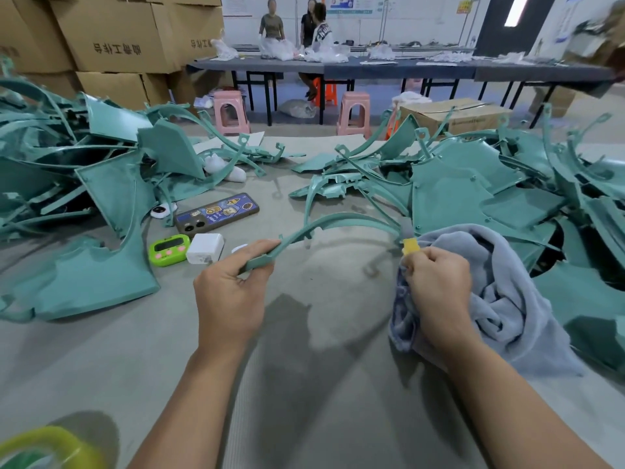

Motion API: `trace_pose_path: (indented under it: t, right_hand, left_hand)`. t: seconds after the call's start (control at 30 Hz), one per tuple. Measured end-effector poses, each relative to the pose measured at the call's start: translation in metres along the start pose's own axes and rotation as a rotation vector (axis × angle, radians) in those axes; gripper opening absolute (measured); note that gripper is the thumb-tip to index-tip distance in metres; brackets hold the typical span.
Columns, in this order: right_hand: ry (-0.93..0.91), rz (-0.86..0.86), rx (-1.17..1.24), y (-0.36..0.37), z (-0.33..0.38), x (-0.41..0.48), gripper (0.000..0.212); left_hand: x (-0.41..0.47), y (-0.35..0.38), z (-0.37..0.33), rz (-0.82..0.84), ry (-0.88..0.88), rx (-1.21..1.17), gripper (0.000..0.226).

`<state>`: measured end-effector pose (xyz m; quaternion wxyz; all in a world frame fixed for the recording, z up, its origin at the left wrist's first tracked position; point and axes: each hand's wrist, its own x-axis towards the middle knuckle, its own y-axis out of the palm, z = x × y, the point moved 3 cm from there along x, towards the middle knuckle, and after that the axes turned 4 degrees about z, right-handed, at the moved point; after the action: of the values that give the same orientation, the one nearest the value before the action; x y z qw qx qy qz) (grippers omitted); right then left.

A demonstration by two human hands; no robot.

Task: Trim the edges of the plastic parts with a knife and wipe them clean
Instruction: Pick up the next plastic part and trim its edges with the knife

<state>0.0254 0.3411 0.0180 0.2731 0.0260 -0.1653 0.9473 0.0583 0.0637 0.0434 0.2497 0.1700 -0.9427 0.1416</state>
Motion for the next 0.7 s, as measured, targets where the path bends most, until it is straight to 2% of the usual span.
trace_pose_path:
  t: [0.03, 0.1, 0.2, 0.27, 0.37, 0.43, 0.5, 0.6, 0.7]
  right_hand:
    - [-0.034, 0.007, 0.069, -0.001, 0.002, -0.002, 0.03]
    - [-0.202, 0.132, 0.146, 0.006, 0.012, -0.016, 0.029]
    - [-0.349, 0.295, 0.062, 0.015, 0.026, -0.032, 0.023]
    - [-0.309, 0.199, -0.046, 0.013, 0.024, -0.022, 0.028]
    - [-0.03, -0.001, -0.103, -0.002, 0.008, 0.003, 0.033]
    - [0.05, -0.009, -0.003, -0.005, 0.001, 0.01, 0.03]
    - [-0.009, 0.023, 0.059, -0.001, 0.004, 0.005, 0.028]
    - [-0.154, 0.087, 0.117, 0.007, 0.012, -0.008, 0.032]
    - [-0.287, 0.196, 0.129, 0.013, 0.021, -0.018, 0.033]
  left_hand:
    - [0.001, 0.0, 0.0, -0.004, -0.012, -0.002, 0.061]
    - [0.001, 0.0, 0.0, 0.014, -0.002, 0.018, 0.052]
    - [0.0, -0.001, 0.001, 0.024, -0.001, 0.026, 0.039]
    - [0.002, -0.003, 0.005, -0.002, -0.04, -0.032, 0.042]
    - [0.008, -0.009, 0.014, -0.059, -0.07, -0.042, 0.044]
    - [0.01, -0.012, 0.02, -0.099, -0.096, -0.02, 0.024]
    - [0.011, -0.013, 0.024, -0.12, -0.133, 0.033, 0.012]
    - [0.013, -0.013, 0.025, -0.141, -0.262, 0.007, 0.01]
    - [0.013, -0.007, 0.024, -0.106, -0.565, -0.269, 0.018]
